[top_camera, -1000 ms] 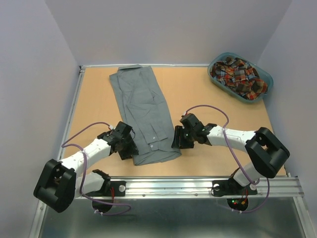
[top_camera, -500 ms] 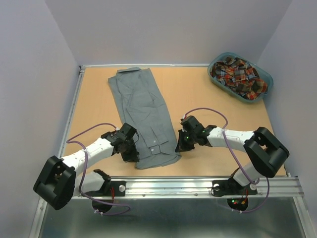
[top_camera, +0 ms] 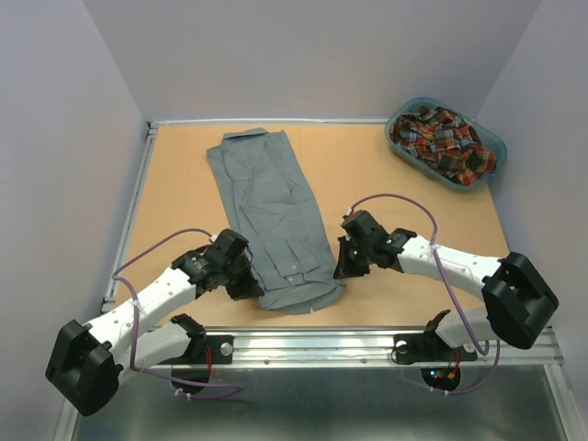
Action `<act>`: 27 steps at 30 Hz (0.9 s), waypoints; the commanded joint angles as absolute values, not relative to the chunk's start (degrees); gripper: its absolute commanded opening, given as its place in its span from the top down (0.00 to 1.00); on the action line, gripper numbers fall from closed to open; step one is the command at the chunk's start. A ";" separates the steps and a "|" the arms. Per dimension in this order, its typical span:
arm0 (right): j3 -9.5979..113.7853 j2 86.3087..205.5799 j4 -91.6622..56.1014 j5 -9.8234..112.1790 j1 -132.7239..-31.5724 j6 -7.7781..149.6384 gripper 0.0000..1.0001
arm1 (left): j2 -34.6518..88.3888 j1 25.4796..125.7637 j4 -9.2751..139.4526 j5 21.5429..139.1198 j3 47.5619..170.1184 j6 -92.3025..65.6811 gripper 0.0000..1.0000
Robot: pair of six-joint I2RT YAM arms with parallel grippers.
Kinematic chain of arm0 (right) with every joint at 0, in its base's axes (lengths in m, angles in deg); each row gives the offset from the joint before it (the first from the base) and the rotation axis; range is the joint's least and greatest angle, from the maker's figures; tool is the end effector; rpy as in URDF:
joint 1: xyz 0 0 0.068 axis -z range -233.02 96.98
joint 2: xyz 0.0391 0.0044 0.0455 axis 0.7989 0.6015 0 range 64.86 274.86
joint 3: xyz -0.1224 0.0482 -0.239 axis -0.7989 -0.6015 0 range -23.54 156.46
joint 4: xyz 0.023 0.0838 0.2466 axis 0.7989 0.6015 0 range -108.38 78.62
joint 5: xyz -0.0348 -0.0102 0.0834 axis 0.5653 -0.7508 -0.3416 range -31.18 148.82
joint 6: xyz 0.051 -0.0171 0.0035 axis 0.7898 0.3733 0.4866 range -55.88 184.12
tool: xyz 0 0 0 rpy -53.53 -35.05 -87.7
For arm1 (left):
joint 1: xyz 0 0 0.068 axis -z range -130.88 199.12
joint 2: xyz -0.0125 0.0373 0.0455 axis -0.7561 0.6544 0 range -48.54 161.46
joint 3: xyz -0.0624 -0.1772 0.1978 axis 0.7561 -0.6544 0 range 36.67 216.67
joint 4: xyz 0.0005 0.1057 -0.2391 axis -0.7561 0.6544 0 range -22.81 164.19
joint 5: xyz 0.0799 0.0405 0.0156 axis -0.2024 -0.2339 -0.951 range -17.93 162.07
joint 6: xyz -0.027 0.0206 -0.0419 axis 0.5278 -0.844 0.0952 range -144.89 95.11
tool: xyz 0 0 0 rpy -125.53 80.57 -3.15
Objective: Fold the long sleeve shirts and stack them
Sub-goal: Fold the shirt
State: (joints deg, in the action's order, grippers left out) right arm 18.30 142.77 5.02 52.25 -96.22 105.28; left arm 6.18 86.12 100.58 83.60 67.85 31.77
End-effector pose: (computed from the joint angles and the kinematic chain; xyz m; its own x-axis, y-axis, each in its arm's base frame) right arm 0.1822 0.1765 0.1817 -0.9482 0.0067 -0.3177 -0.1305 0.9033 0.4086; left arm 0.1359 -0.1113 0.1949 -0.9332 -0.3218 -0.1600 -0.1872 0.8152 -0.5481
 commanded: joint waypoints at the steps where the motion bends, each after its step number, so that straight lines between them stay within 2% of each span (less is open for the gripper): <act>1: 27.42 144.66 7.99 60.12 -96.17 103.67 1.00 | 4.37 85.51 100.42 78.22 71.12 34.70 1.00; 8: 40.59 150.55 8.17 64.35 -94.51 102.52 0.99 | 4.54 82.44 90.94 70.51 72.00 37.69 1.00; 17: 55.20 161.44 7.99 65.67 -90.99 98.92 0.99 | 10.51 70.24 79.59 70.05 73.93 32.33 1.00; 27: 69.78 173.66 7.99 67.17 -88.97 95.23 0.99 | 19.57 64.59 74.23 70.75 80.35 28.38 1.00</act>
